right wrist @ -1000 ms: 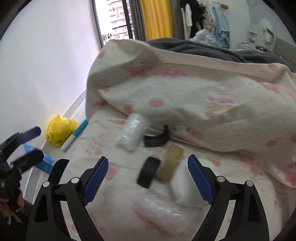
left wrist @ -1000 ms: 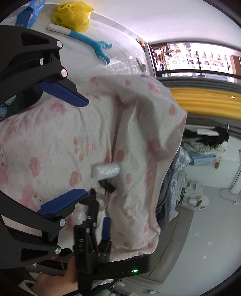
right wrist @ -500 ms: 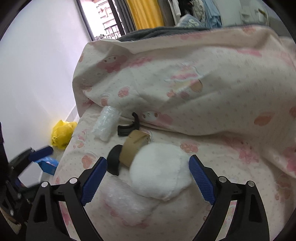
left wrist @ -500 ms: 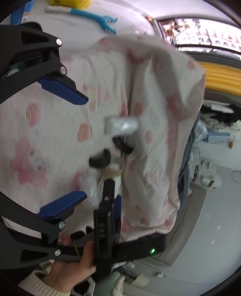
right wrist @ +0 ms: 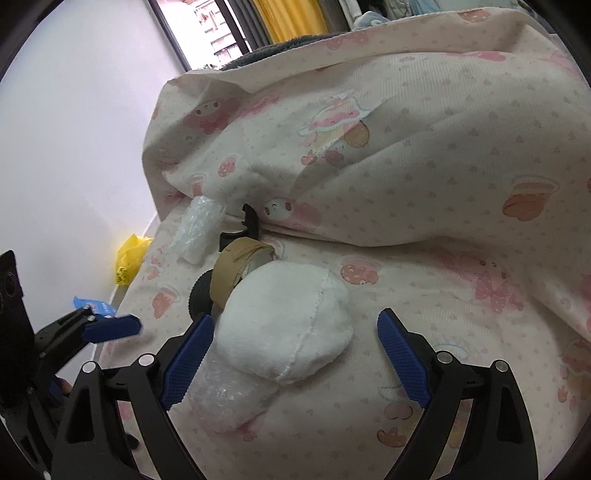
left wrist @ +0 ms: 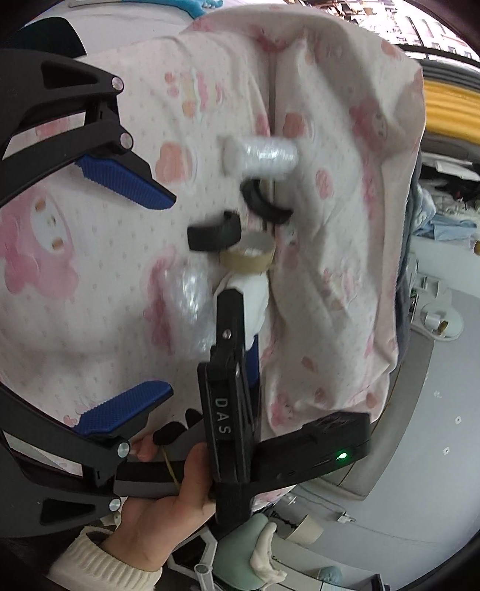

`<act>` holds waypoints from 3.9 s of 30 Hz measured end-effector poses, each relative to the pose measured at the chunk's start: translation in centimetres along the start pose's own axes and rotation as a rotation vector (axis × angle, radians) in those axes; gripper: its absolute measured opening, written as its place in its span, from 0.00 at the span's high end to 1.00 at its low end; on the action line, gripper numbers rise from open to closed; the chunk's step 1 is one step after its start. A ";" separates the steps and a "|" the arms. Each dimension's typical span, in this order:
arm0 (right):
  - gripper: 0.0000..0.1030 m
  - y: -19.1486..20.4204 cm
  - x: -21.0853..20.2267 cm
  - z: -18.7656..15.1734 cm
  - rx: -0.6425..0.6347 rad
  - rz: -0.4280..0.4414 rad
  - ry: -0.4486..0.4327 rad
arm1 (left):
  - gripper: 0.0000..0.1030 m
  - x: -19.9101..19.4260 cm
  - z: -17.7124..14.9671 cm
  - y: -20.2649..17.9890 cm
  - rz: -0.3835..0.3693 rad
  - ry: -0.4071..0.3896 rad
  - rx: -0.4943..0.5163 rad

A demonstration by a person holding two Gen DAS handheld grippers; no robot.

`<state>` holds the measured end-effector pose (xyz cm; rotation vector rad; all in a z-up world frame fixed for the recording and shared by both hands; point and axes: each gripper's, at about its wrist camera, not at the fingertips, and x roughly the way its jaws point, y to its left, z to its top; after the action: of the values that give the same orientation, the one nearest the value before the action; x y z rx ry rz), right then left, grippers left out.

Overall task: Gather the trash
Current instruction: 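Grasp the white fluffy ball with the right gripper while the left grasps the bubble-wrap roll, then carry both items over the green bin and open the left gripper to drop the bubble wrap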

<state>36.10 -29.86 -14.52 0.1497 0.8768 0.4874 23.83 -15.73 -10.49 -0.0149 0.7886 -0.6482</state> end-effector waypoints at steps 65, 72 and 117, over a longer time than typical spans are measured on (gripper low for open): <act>0.43 10.2 -2.1 3.7 -0.125 0.060 -0.100 | 0.36 -5.3 0.3 7.4 0.304 -0.046 -0.144; 0.43 14.0 -0.4 4.0 -0.157 0.085 -0.098 | 0.36 -7.4 -1.1 10.8 0.376 -0.020 -0.204; 0.43 33.7 12.8 0.9 -0.336 0.208 0.139 | 0.32 -11.3 -19.1 27.3 0.392 0.455 -0.597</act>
<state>31.94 5.85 -12.08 -0.1035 0.9063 0.8403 19.84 16.73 -23.46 -0.2586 1.3624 -0.0197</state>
